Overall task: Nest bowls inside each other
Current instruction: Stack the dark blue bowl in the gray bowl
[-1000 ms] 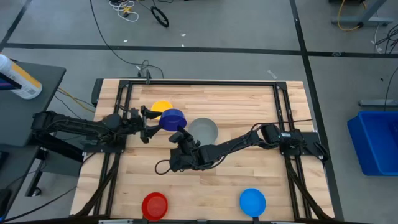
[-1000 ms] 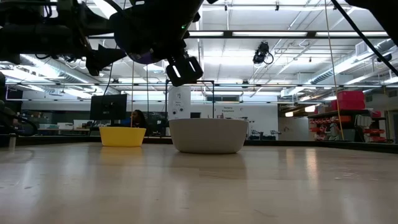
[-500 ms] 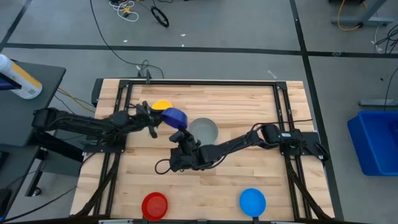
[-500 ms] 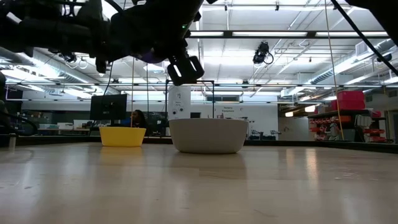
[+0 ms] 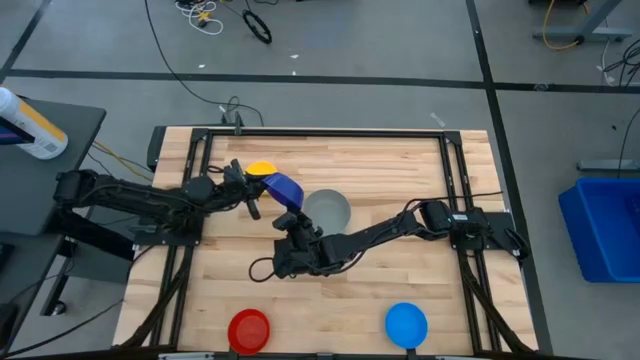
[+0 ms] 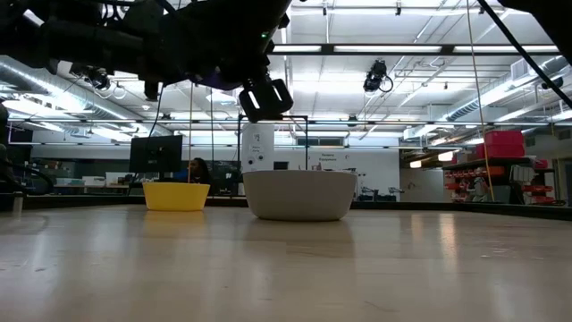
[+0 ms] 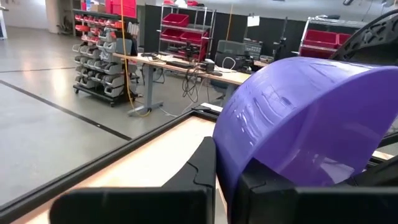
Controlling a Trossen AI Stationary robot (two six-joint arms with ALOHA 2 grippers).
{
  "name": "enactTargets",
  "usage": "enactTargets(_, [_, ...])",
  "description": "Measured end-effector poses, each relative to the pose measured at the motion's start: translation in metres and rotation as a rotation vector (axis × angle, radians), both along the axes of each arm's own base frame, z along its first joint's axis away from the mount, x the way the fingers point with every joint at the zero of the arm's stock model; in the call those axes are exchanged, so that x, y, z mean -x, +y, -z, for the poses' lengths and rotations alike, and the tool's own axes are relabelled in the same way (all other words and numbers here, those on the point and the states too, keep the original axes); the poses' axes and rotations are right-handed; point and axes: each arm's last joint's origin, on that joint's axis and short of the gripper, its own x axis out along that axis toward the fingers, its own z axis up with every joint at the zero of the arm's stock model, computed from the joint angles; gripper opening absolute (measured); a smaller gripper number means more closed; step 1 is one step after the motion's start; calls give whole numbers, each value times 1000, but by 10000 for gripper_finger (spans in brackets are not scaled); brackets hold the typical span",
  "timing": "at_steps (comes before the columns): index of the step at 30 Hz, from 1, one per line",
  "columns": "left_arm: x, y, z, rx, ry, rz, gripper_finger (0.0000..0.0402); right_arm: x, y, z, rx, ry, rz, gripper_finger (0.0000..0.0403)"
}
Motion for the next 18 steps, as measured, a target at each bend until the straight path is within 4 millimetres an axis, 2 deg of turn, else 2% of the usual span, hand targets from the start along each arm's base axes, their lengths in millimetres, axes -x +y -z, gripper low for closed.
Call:
enactTargets(2, [0, 0, -1, -3, 0, -2, 12, 0, 0, 0, -7, -9, 1, 11])
enactTargets(4, [0, 0, 0, -7, 3, 6, 8, -1, 1, 0, -53, -21, -41, 38])
enactTargets(12, [0, 0, -3, -25, -12, -7, 7, 0, 5, -3, -47, -137, 18, 207])
enactTargets(15, [0, 2, -3, -35, -2, -13, 7, 2, 11, -4, -25, -179, 50, 234])
enactTargets(18, [-1, 5, -5, -45, 1, -2, 7, 6, 23, -5, -13, -210, 55, 235])
